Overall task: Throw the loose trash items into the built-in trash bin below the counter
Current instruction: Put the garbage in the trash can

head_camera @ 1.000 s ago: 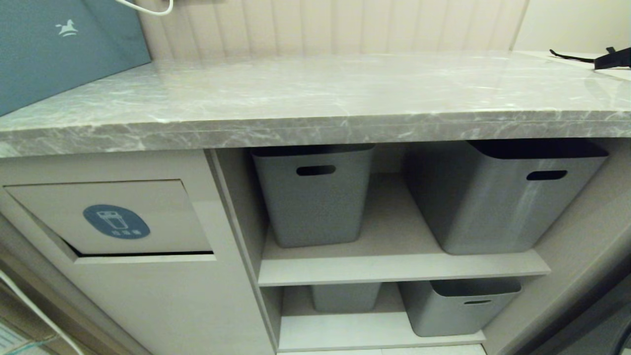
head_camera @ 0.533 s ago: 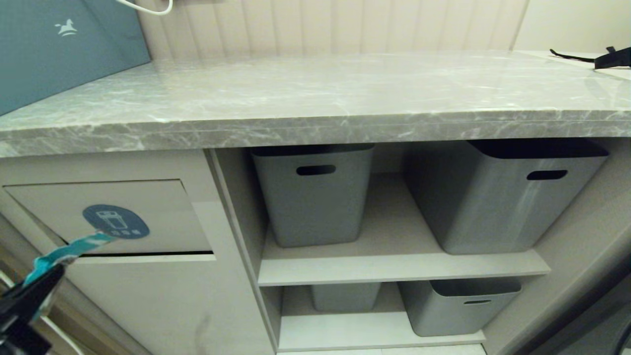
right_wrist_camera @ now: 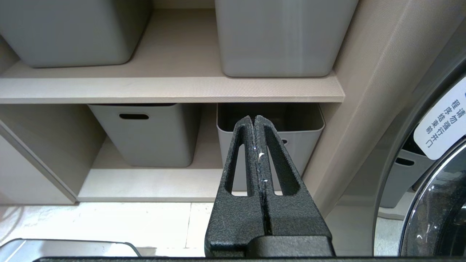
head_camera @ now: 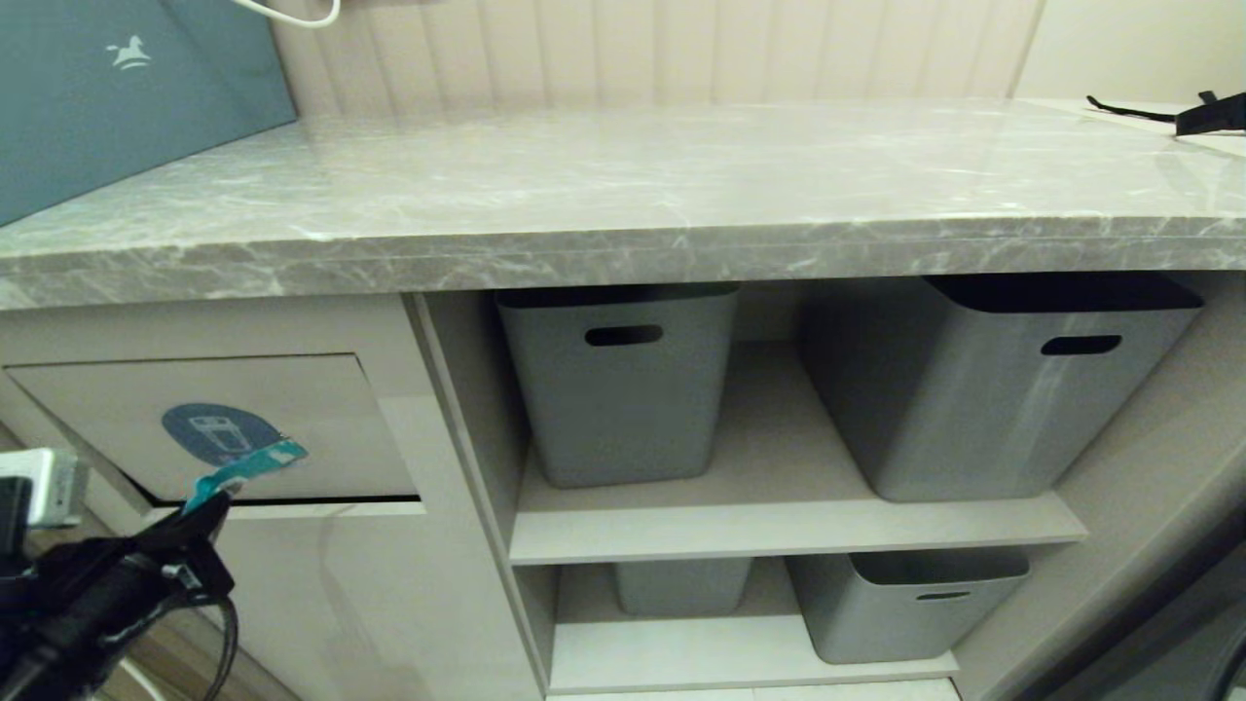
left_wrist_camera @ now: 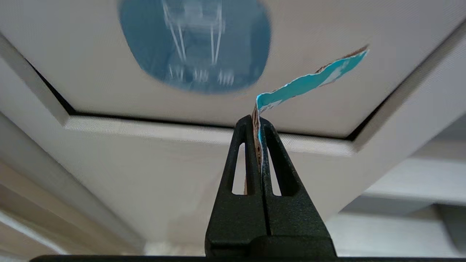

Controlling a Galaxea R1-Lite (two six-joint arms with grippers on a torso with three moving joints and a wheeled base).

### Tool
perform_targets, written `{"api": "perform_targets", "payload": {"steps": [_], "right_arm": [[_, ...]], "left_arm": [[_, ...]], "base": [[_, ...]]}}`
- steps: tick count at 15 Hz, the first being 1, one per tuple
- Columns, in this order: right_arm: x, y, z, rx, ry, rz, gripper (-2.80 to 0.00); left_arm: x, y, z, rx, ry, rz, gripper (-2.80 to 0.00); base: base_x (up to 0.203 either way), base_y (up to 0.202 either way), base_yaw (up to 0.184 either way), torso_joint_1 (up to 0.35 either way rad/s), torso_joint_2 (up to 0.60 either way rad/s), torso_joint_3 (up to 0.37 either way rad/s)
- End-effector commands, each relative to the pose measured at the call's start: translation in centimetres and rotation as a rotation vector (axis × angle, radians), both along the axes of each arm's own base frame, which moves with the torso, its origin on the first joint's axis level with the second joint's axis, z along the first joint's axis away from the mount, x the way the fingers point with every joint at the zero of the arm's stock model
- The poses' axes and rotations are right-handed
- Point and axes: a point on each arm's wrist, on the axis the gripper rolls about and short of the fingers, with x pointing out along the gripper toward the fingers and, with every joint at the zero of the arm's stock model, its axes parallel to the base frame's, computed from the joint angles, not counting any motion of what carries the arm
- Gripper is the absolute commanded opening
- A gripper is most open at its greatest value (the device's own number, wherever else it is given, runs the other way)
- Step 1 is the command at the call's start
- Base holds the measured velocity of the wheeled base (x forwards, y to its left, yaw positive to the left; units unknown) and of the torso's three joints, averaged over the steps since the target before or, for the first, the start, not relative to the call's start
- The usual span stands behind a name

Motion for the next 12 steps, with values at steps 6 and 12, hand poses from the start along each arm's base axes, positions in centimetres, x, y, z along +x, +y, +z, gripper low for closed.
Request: {"api": "perform_targets", "payload": {"steps": [6, 12], "right_arm": [[0.0, 0.0, 0.0, 0.0, -0.001, 0.001, -2.8], [0.0, 0.0, 0.0, 0.0, -0.002, 0.0, -2.8]], "left_arm": [[5.0, 0.4, -3.3, 0.031, 0.133, -0.012, -2.8], [8.0, 0.5, -3.6, 0.058, 0.097, -0.045, -2.8]], "base": [[0.0, 0.0, 0.0, 0.0, 0.0, 0.0], [0.0, 0.0, 0.0, 0.0, 0.0, 0.0]]}}
